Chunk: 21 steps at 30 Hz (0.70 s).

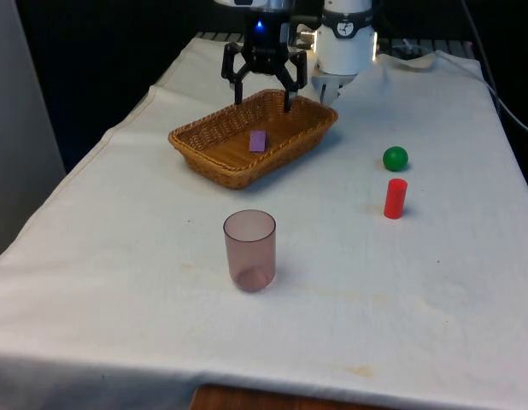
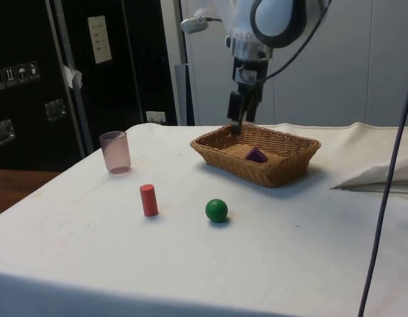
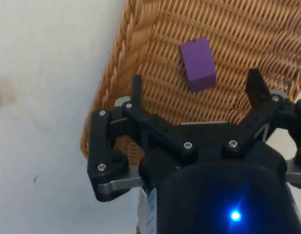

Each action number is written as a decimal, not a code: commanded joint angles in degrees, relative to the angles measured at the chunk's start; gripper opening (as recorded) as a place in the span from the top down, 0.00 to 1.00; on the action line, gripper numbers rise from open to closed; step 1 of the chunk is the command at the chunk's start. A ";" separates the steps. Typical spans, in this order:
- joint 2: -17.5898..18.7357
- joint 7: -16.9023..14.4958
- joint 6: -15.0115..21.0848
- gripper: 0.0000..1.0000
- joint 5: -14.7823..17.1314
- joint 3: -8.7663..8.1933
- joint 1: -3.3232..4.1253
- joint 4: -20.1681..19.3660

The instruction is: Pick up the triangular block and place it into the basket.

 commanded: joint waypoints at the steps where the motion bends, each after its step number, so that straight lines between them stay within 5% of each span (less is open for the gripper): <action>1: 0.46 0.29 -0.86 0.00 0.57 0.34 0.17 1.09; 21: 5.27 4.13 -5.39 0.00 1.38 3.38 0.23 10.66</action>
